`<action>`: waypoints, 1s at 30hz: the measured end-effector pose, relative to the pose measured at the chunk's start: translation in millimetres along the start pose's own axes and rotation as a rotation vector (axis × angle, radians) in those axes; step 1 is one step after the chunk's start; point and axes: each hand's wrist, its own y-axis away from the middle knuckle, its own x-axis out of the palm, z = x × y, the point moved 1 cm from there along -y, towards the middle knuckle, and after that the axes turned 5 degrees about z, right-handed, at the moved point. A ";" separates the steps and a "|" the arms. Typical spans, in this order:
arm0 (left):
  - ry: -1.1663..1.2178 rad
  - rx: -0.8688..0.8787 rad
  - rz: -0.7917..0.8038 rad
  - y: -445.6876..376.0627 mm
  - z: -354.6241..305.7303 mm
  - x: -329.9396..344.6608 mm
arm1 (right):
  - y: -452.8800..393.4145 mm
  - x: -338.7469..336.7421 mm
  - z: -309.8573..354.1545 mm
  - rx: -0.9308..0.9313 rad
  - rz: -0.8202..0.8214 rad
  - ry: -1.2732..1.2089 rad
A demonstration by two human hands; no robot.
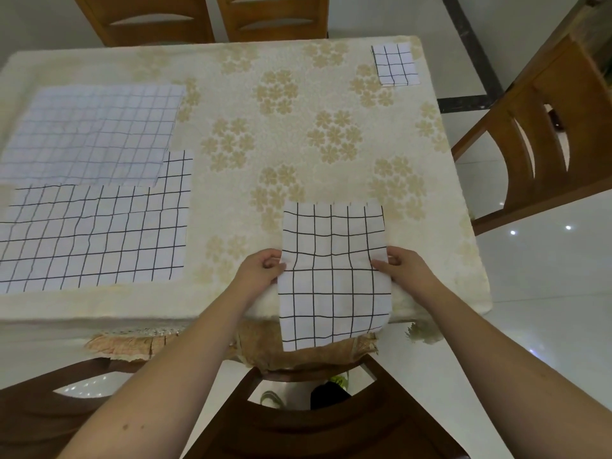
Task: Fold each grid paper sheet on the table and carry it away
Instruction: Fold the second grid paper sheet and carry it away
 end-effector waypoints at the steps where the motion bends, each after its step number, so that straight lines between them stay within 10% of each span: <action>1: -0.003 -0.001 0.006 0.1 -0.3 -1.0 | 1.3 -0.8 -0.5 -0.003 0.011 -0.019; 30: -0.073 0.114 -0.156 1.3 -0.2 -2.7 | -4.7 -1.2 -14.2 0.006 -0.087 0.041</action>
